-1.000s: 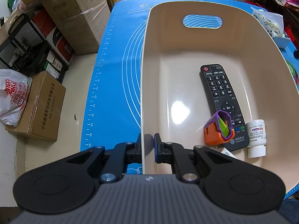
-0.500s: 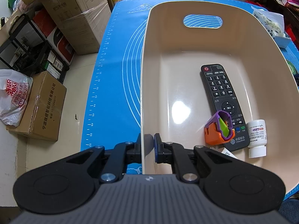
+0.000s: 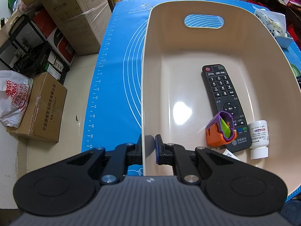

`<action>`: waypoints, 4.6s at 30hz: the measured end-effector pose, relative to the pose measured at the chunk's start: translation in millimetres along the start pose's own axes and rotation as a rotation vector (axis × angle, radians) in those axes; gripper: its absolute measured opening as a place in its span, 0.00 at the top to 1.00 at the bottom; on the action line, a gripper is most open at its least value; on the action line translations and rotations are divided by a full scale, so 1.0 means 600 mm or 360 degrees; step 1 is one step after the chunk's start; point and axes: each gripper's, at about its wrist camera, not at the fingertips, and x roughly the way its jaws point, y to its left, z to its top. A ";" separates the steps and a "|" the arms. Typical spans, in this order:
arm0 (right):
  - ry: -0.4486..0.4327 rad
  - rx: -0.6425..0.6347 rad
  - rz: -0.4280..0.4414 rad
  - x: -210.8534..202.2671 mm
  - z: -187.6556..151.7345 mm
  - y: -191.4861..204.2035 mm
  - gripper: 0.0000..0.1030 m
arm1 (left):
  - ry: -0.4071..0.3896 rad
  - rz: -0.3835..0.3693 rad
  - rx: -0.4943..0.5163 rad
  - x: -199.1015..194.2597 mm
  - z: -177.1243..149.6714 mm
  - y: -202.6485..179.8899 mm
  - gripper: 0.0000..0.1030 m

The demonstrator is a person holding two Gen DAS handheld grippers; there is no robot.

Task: Organize rigid objects
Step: 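Move the right gripper to the clear tape roll and grasp its rim, then carry the tape roll into the basket and open the right gripper, then move the right gripper to the green ointment tin and grasp it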

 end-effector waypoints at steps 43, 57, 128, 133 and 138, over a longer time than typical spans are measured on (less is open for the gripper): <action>-0.0597 -0.0424 0.0441 -0.201 0.081 0.311 0.86 | 0.0003 0.0002 -0.0001 -0.002 0.001 0.000 0.88; -0.0245 -0.0494 0.0487 -0.105 0.052 0.358 0.86 | 0.0003 0.0006 0.0001 -0.002 0.001 -0.001 0.88; -0.0081 0.0404 -0.0170 0.029 -0.019 -0.040 0.30 | 0.0011 0.0018 -0.0003 -0.002 0.004 -0.005 0.88; -0.0123 0.0446 -0.0170 0.024 -0.016 -0.042 0.46 | 0.0011 0.0017 -0.0001 -0.002 0.004 -0.005 0.88; -0.0137 0.0412 -0.0195 0.022 -0.014 -0.036 0.48 | 0.0012 0.0017 -0.0002 -0.002 0.004 -0.005 0.88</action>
